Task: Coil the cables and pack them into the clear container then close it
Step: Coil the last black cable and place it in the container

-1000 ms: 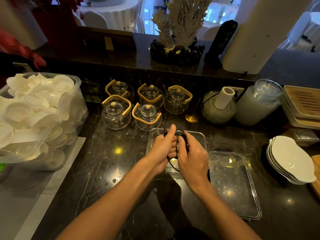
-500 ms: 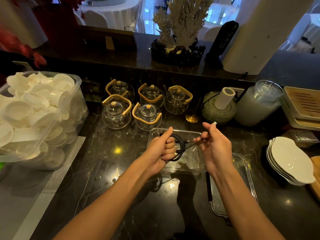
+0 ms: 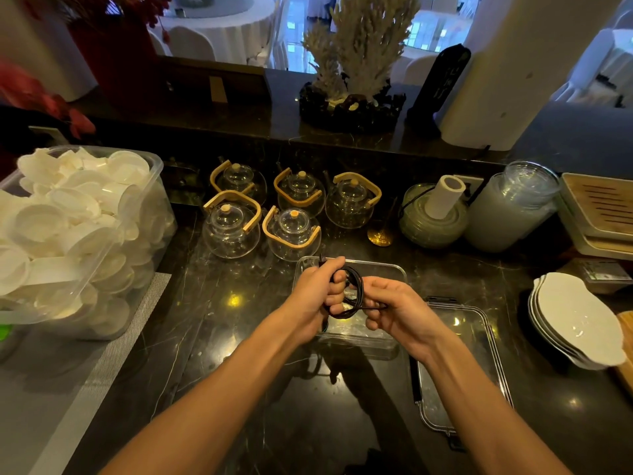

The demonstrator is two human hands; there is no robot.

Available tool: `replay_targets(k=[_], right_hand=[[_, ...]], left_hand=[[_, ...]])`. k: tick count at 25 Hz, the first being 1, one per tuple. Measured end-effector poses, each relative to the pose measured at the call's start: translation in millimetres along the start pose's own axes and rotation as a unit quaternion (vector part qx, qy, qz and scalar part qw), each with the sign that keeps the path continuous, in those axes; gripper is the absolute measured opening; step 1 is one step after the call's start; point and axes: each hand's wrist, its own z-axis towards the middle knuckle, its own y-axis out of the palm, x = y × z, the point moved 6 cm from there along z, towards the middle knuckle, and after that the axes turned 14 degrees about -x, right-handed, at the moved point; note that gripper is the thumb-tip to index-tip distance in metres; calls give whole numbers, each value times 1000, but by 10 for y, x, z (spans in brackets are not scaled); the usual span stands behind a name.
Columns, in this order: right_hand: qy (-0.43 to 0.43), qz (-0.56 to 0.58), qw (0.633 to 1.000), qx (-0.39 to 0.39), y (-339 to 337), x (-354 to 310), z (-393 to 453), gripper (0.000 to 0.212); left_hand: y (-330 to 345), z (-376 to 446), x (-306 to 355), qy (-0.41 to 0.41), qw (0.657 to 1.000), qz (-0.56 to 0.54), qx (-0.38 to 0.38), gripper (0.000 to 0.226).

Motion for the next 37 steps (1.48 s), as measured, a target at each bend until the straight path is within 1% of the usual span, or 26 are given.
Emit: replay_targets(k=[3,5,6,7,8,10,11,12,13,15,16,17,18,20,21,22,24,26,27,29,31,33,34,35,37], right_hand=[[-25,42,999,-5,60,44,47,25],[-55,64,996,6,106,56,75,24],[-75,57,996,9,122,51,90,23],[-88,28,996,13,137,39,99,22],[-92,-25,995,23,146,32,113,21],[-76,-166,980,79,139,21,124,12],[-72,-233,962,122,118,5,110,11],[-80,-301,936,162,95,-17,87,13],[-97,-378,901,191,87,-48,56,15],[-145,-513,820,208,145,-83,0,14],[-177,-543,794,211,178,-82,-23,13],[-205,-539,787,219,197,-83,-42,12],[-226,-495,807,230,191,-93,-53,10],[-242,-317,884,242,111,-119,-59,8],[-244,-225,910,250,58,-141,-71,10],[-234,-148,927,255,-3,-155,-71,13],[-175,-10,953,247,-82,-104,-42,17],[-85,96,963,236,-128,48,-3,16],[-38,131,964,230,-144,122,11,13],[42,147,966,206,-164,231,37,16],[82,123,973,175,-176,254,37,18],[94,101,981,135,-155,245,36,28],[97,87,985,117,-136,239,35,34],[98,72,987,103,-121,235,43,36],[89,55,990,95,-121,237,61,26]], left_hand=[[10,3,0,2,1000,22,15,45],[20,12,-28,-7,1000,-9,17,44],[21,13,-39,-12,1000,-23,17,44],[17,10,-51,-16,999,-23,21,43],[4,7,-58,-19,999,-10,28,42],[-25,-3,-60,-27,998,39,37,39],[-40,-2,-62,-31,997,66,39,38],[-54,-1,-70,-36,995,88,40,37],[-69,0,-78,-39,994,99,40,36],[-96,1,-74,-43,994,97,38,37],[-91,0,-69,-42,995,89,33,39],[-76,1,-63,-39,996,81,25,40],[-60,4,-57,-38,996,77,17,41],[-48,14,-54,-44,995,85,11,41],[-49,18,-69,-48,995,86,8,40],[-44,21,-89,-50,996,75,2,40],[-23,32,-103,-52,997,53,-14,42],[17,37,-113,-55,994,85,-33,42],[48,30,-123,-60,991,109,-42,42],[82,19,-132,-69,985,154,-47,41],[80,34,-108,-53,975,214,-22,41],[39,34,-39,-16,954,295,42,42],[12,23,-12,-1,942,327,76,43],[-11,9,5,11,933,346,101,43],[-28,-15,12,27,928,352,118,41]])
